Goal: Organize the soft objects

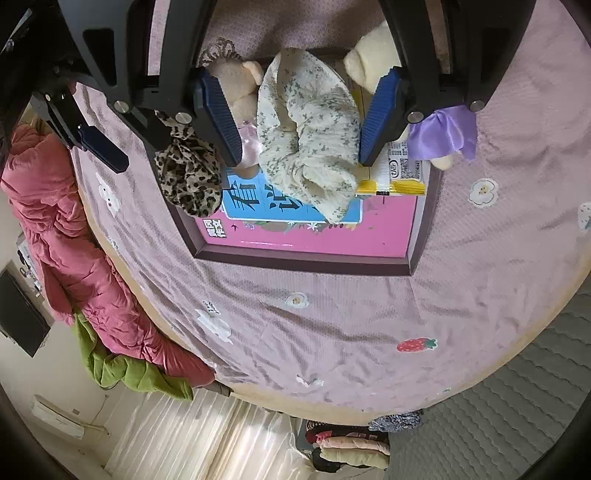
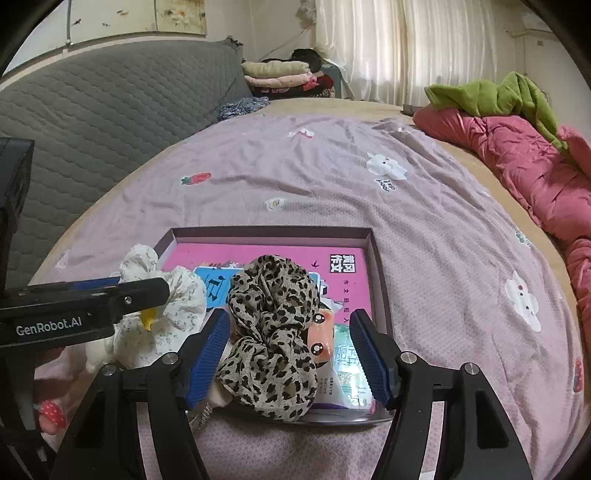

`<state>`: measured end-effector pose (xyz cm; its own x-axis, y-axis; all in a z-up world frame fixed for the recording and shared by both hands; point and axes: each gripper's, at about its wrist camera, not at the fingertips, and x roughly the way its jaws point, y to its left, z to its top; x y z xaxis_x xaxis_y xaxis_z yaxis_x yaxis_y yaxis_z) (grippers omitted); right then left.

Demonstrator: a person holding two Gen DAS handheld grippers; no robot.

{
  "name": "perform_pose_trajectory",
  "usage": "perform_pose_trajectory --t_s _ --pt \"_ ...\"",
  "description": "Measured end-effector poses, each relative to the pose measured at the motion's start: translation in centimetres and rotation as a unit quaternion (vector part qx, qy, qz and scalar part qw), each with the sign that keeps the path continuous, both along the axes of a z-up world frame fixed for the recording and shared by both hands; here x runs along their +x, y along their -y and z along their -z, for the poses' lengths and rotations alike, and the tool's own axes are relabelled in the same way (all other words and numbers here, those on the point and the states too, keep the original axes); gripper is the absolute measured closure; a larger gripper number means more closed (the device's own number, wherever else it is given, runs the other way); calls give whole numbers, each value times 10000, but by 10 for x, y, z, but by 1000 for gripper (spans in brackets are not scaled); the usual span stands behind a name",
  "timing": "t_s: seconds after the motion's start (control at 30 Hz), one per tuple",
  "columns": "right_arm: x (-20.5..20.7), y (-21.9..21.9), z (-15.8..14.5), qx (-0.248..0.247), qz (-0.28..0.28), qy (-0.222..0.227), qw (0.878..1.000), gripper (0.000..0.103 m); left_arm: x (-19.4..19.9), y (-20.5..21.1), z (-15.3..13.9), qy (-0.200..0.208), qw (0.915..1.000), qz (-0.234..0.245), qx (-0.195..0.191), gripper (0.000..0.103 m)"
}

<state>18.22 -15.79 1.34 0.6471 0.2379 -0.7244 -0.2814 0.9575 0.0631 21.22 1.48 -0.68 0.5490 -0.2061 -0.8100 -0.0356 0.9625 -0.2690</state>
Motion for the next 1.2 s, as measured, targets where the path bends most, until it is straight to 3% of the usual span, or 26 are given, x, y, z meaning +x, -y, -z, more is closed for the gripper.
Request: perform_pose_trajectory --t_s 0.43,0.53,0.9,1.2 --pt "-23 0 -29 39 -15 264 9996 30 -32 1 -38 498 9981 -202 306 39" --pt "-34 3 -35 39 27 360 9993 29 -40 -1 -39 422 9987 -172 223 39" --pt "-84 8 -49 35 133 551 9984 28 -94 12 -37 372 9977 -80 558 39" --pt "-124 7 -41 -238 96 584 9980 27 -130 13 -27 236 9962 -169 819 39"
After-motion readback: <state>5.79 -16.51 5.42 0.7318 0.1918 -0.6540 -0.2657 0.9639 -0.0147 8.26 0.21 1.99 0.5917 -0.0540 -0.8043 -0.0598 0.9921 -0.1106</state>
